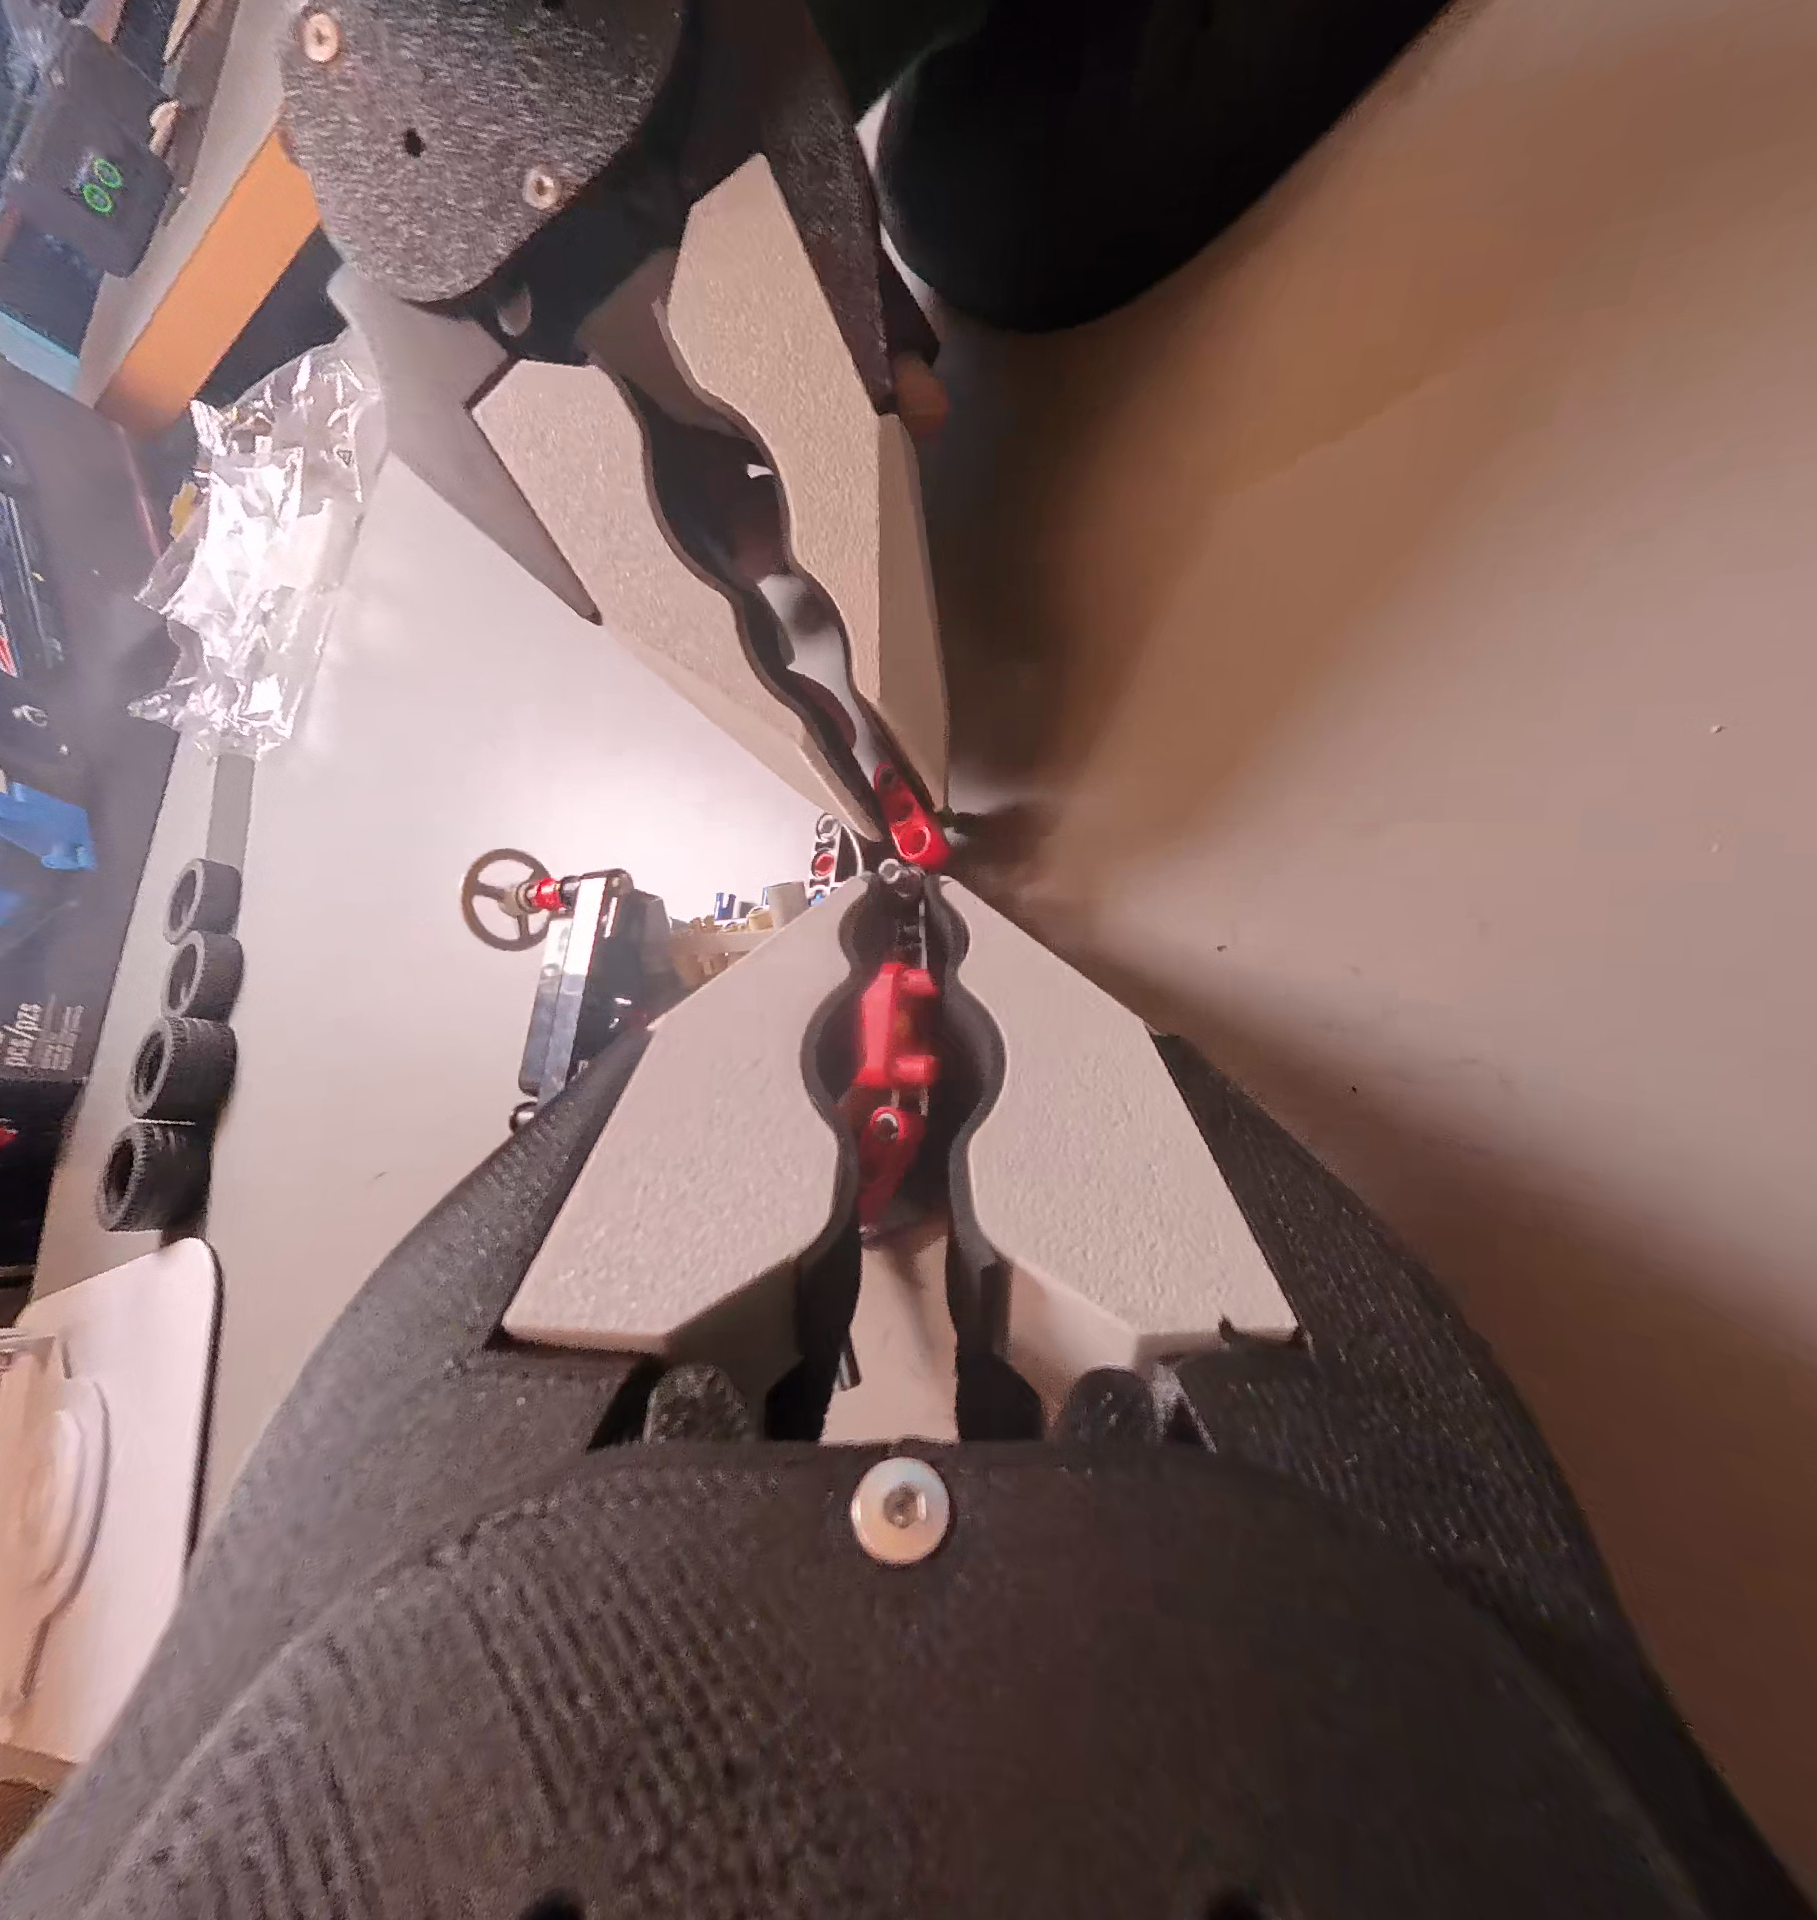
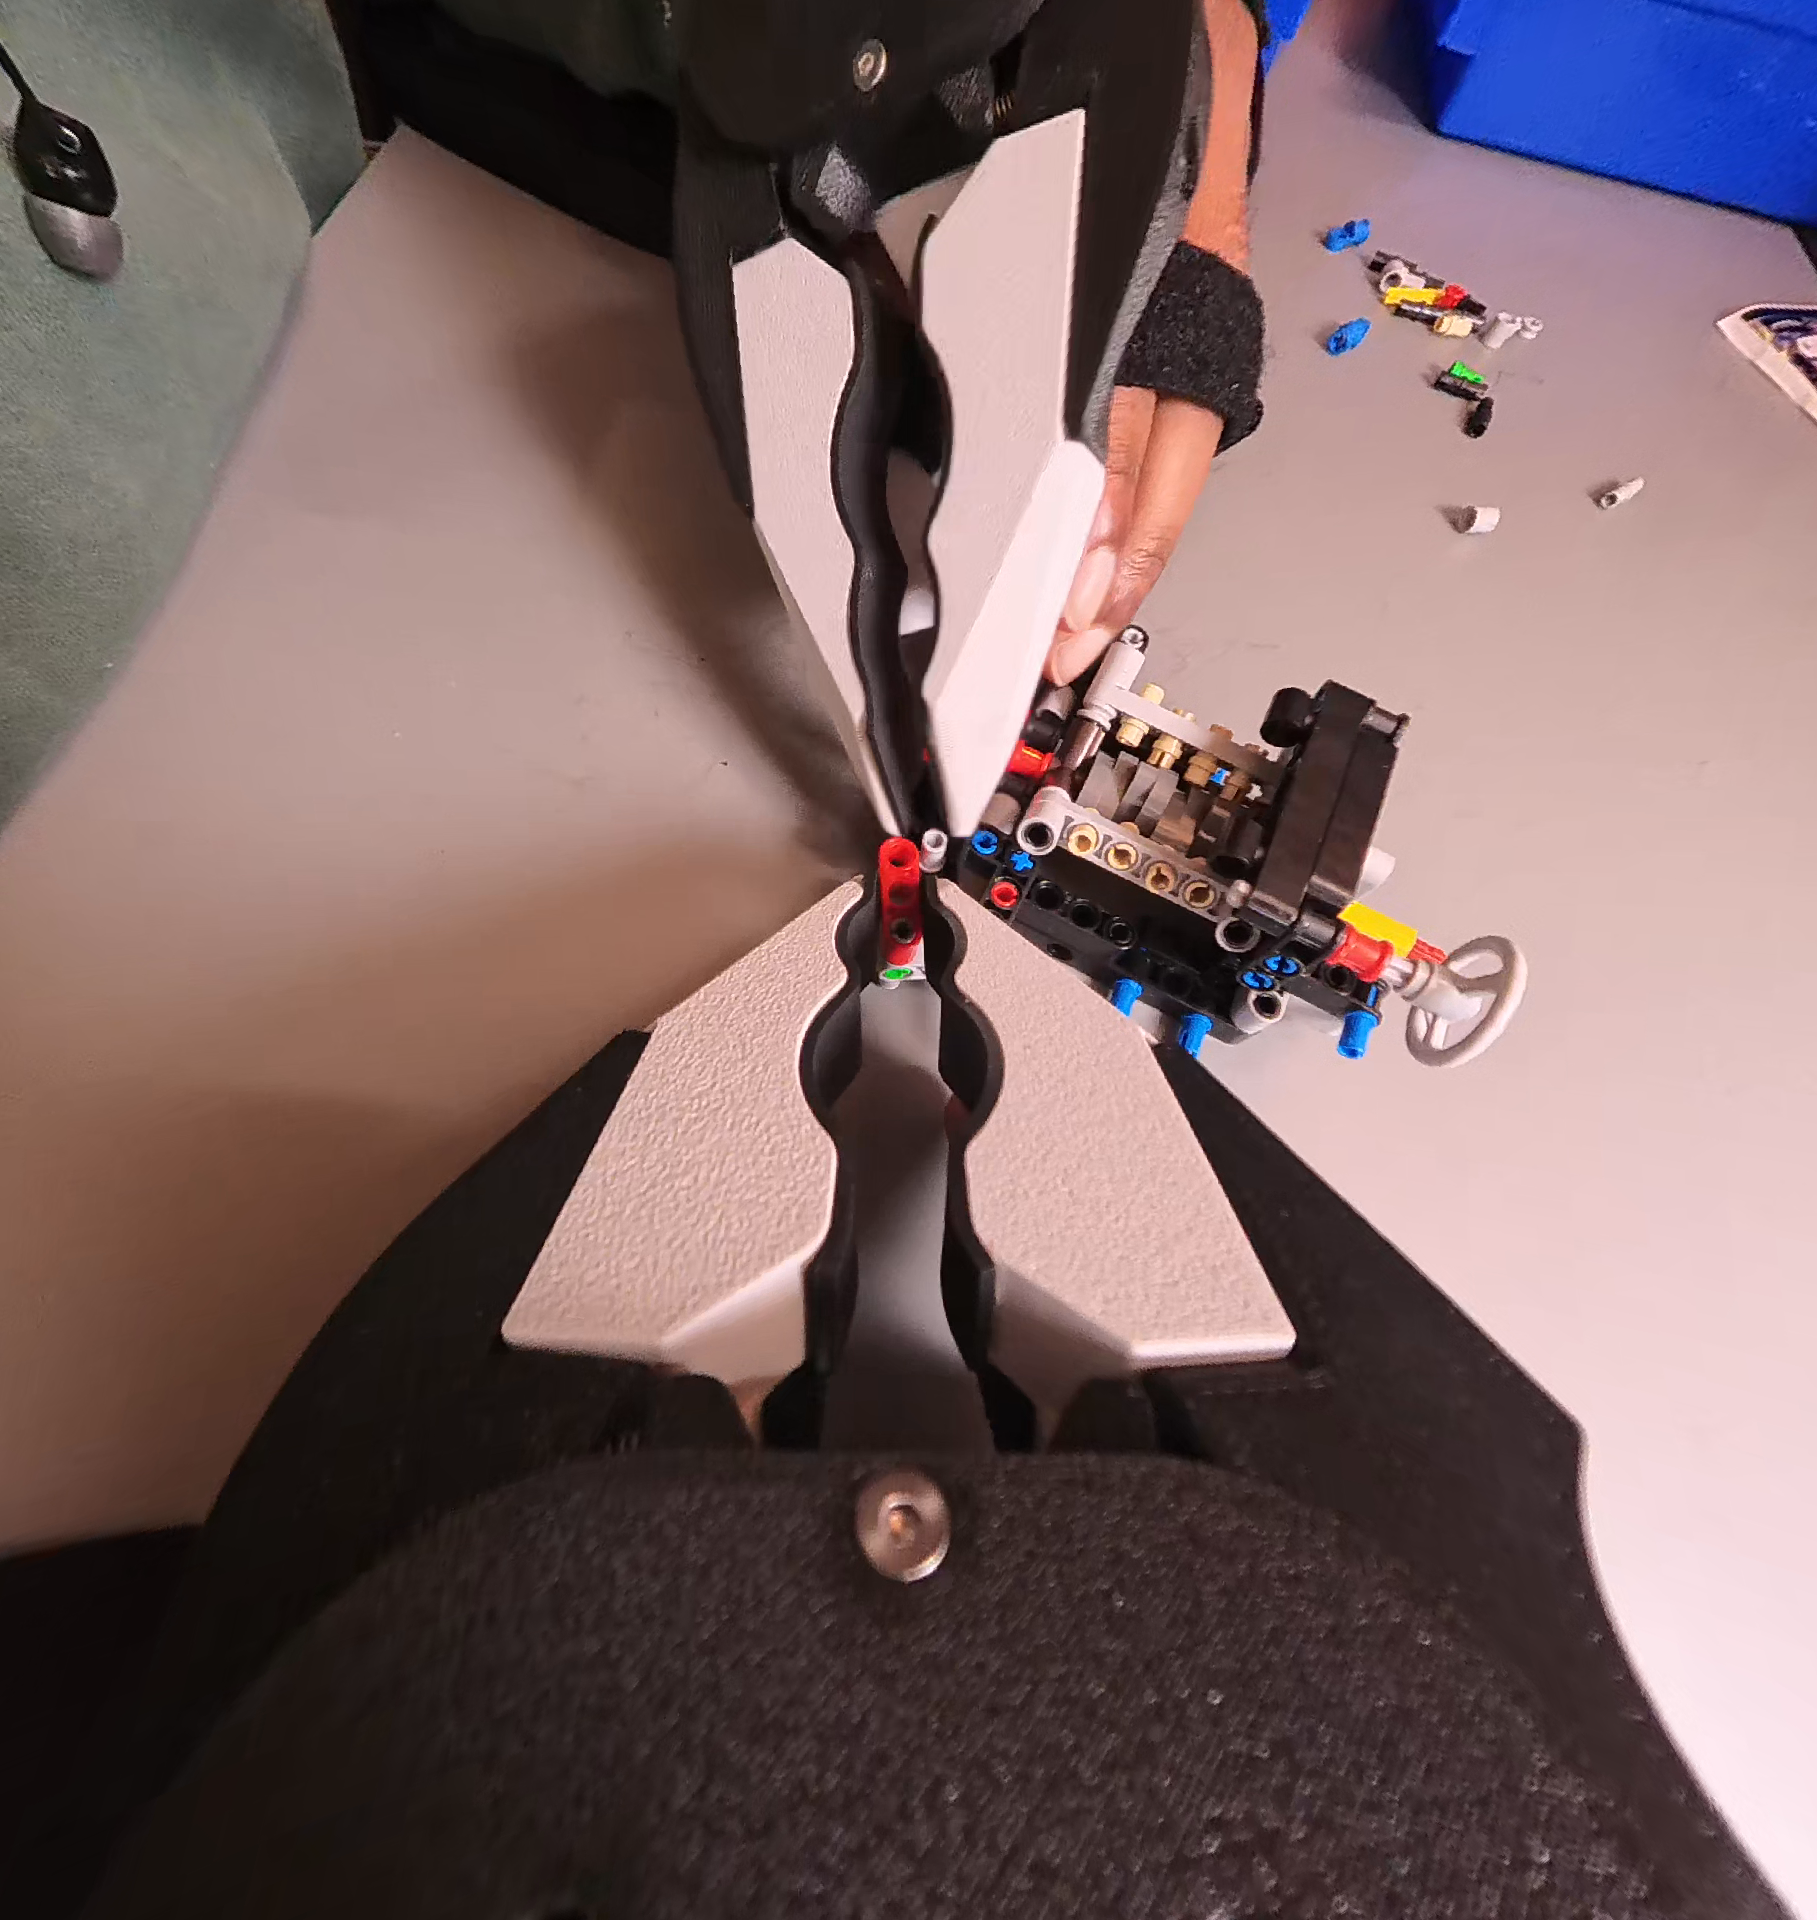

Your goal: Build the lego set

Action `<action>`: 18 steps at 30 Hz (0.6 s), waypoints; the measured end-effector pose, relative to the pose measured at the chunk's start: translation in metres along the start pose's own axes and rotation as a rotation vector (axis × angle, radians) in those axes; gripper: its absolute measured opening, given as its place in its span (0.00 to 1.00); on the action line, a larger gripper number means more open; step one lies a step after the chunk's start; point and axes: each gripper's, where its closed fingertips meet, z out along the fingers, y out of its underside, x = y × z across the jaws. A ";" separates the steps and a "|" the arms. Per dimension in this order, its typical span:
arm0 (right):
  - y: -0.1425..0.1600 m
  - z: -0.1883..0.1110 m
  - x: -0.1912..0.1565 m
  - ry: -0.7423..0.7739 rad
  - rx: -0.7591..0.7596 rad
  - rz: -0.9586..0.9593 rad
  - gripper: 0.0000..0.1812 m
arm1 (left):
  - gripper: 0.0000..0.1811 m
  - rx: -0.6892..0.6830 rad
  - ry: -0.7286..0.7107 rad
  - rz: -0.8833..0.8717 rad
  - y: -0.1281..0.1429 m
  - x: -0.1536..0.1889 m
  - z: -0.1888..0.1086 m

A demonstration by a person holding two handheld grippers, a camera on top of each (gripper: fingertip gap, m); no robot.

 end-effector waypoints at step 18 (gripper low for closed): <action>0.000 -0.003 -0.002 0.038 -0.057 -0.054 0.04 | 0.08 -0.019 0.035 -0.023 -0.005 0.001 0.002</action>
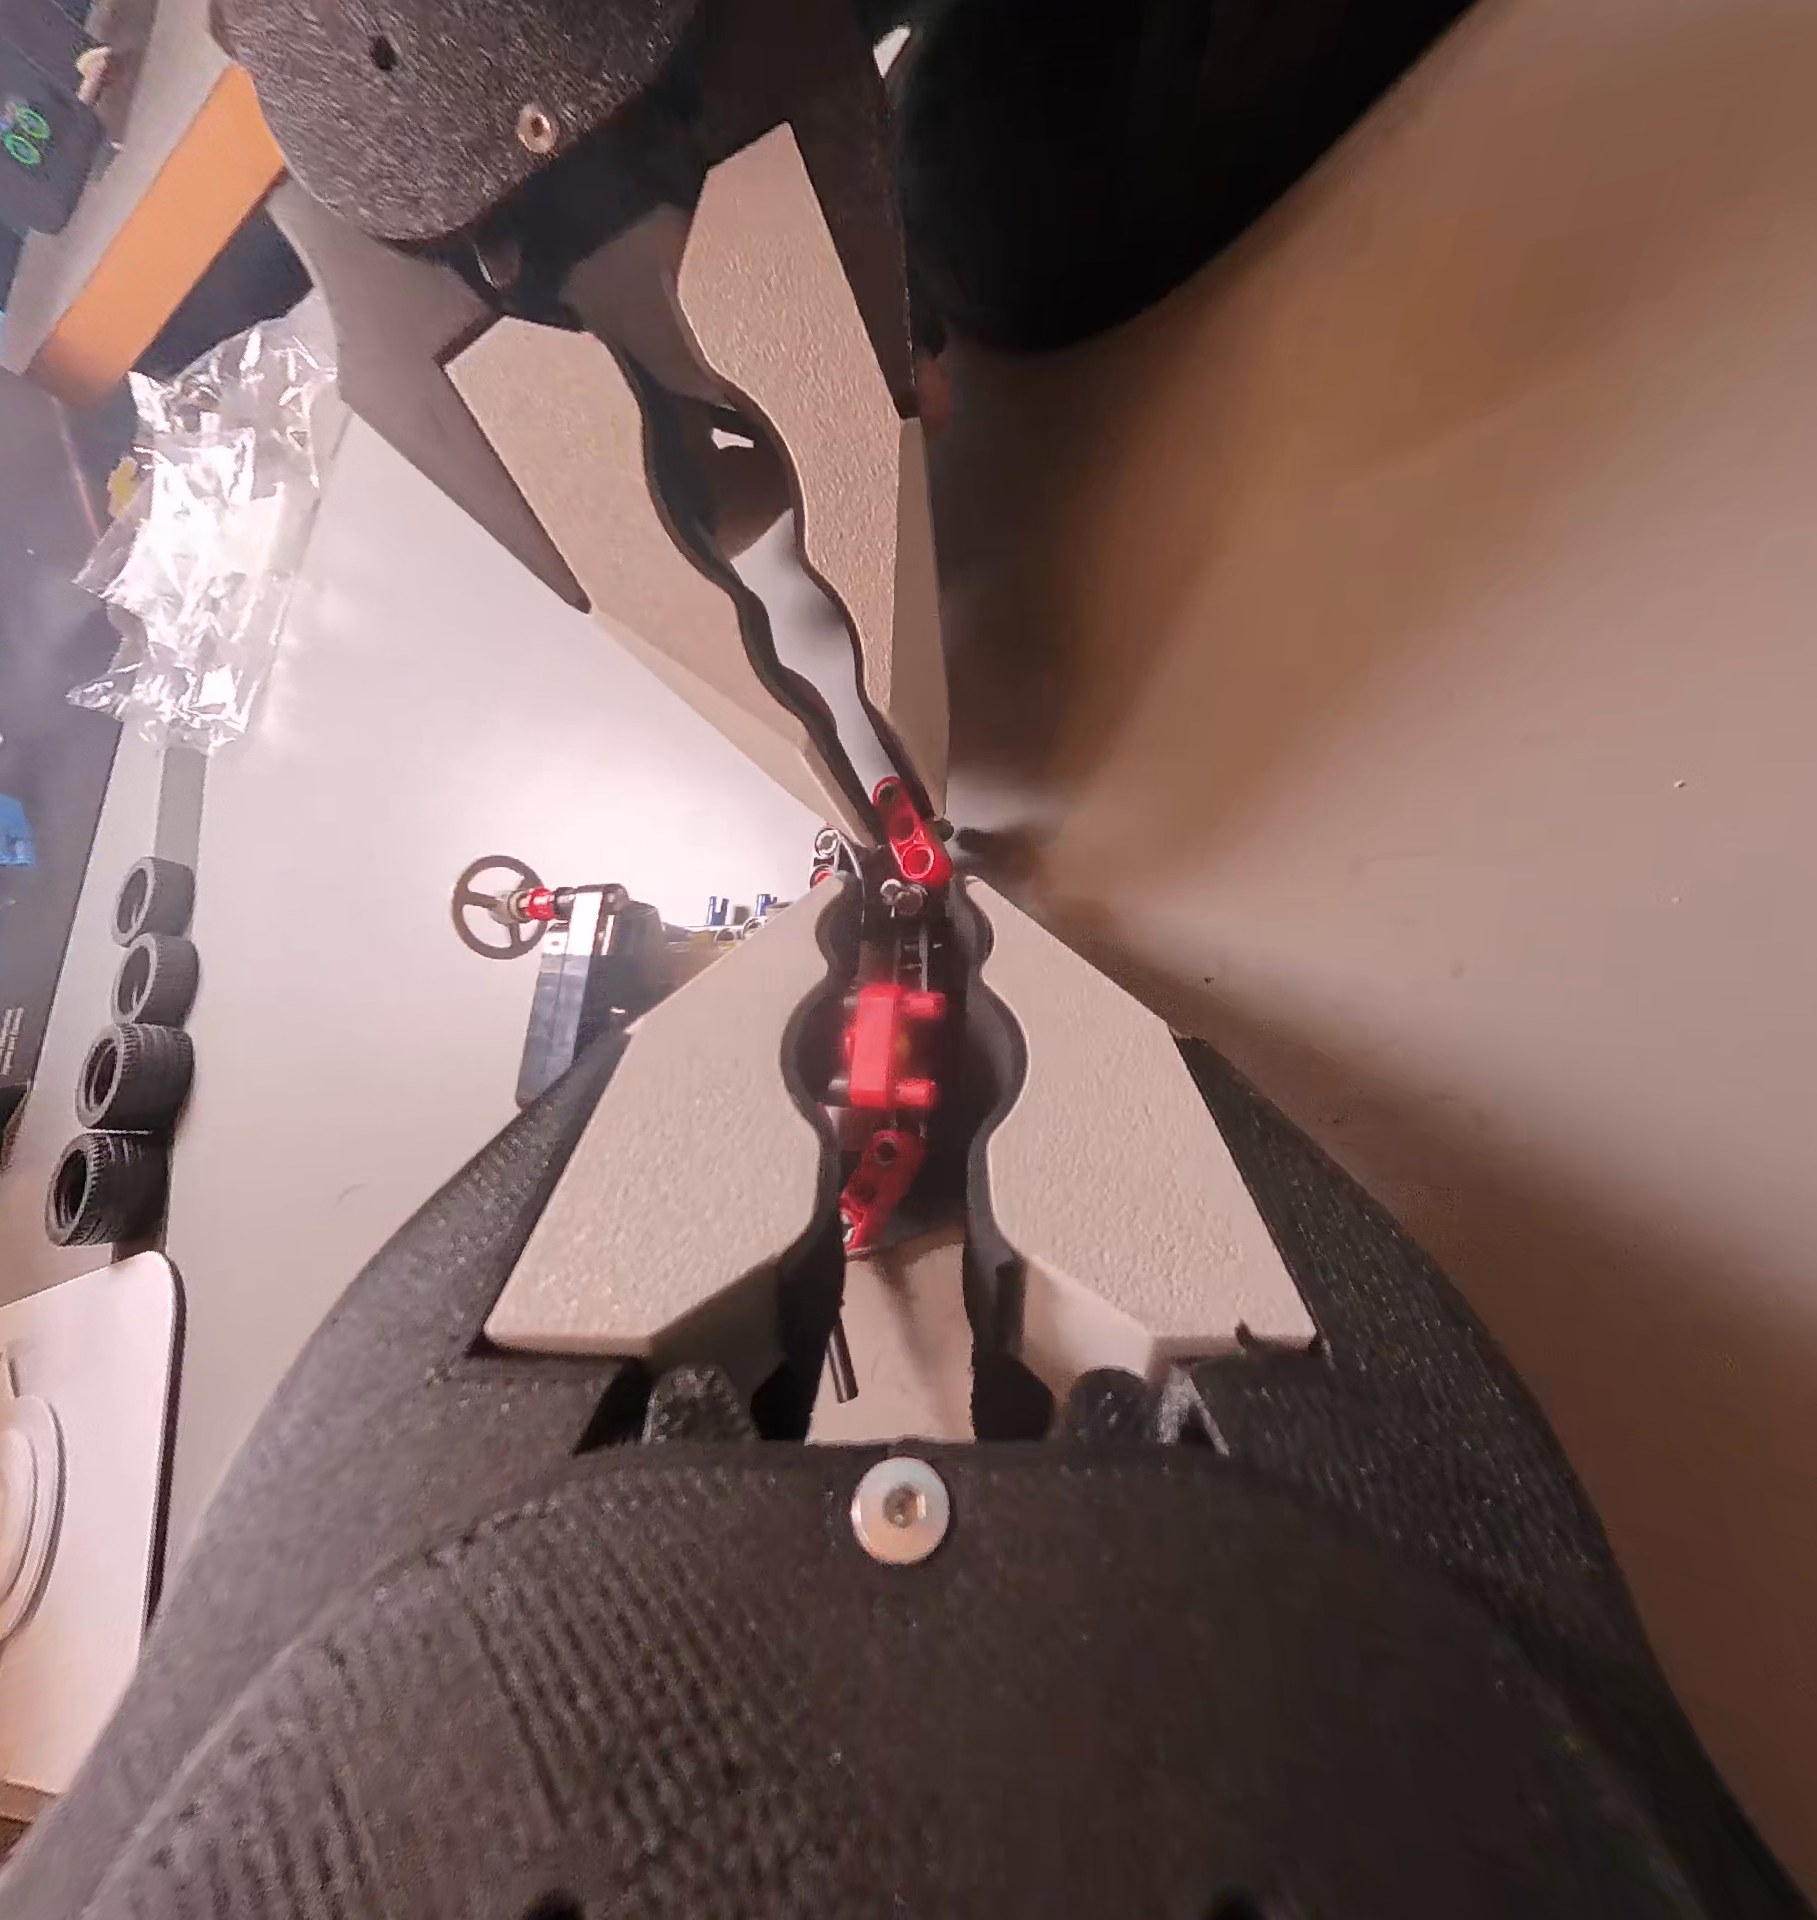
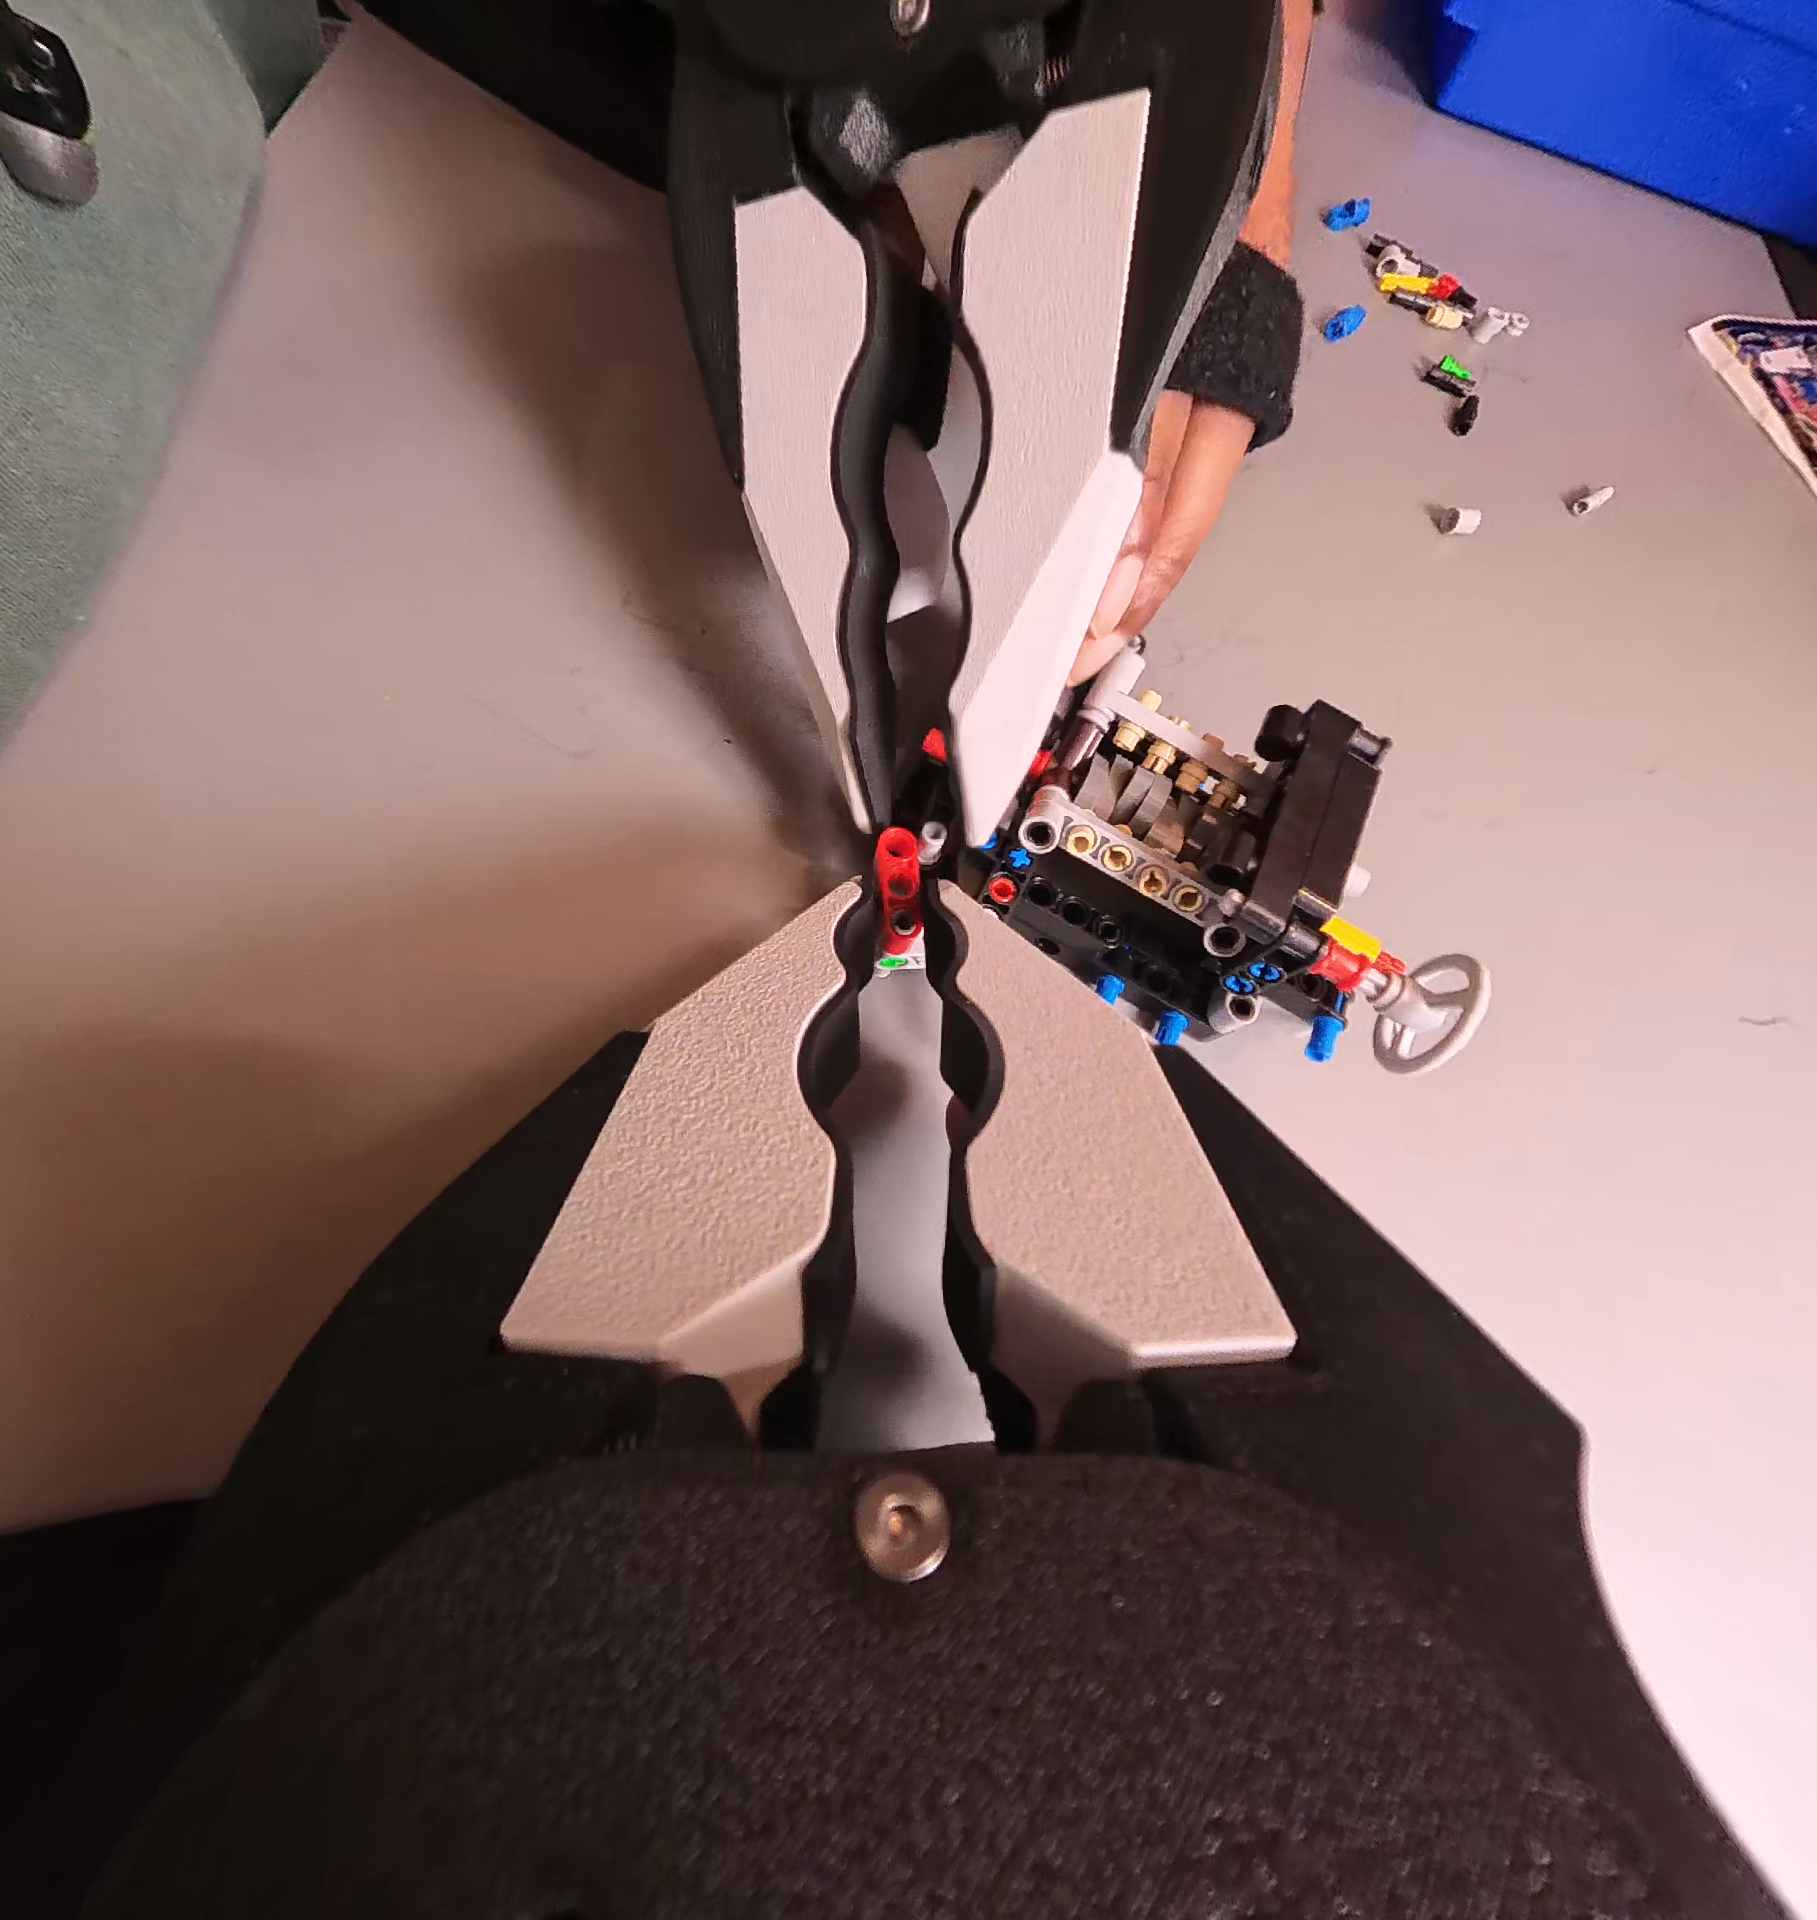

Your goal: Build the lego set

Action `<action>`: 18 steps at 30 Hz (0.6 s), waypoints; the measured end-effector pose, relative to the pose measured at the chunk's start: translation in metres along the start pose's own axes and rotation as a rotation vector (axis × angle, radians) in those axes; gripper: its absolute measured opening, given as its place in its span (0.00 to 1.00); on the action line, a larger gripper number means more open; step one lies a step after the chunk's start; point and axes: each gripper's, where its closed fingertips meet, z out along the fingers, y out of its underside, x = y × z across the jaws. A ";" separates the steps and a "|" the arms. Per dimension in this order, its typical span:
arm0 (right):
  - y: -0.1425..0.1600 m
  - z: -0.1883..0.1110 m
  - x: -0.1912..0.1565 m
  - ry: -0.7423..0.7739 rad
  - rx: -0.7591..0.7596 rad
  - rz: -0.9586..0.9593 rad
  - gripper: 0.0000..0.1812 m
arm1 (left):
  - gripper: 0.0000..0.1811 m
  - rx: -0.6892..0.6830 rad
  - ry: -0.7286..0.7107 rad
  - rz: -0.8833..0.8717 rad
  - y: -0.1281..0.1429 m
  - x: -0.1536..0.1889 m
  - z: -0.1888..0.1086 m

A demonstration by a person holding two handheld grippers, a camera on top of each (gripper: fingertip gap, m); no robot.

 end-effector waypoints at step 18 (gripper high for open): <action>-0.002 -0.003 -0.003 -0.046 0.062 0.056 0.04 | 0.03 0.046 0.047 -0.042 -0.005 0.007 -0.001</action>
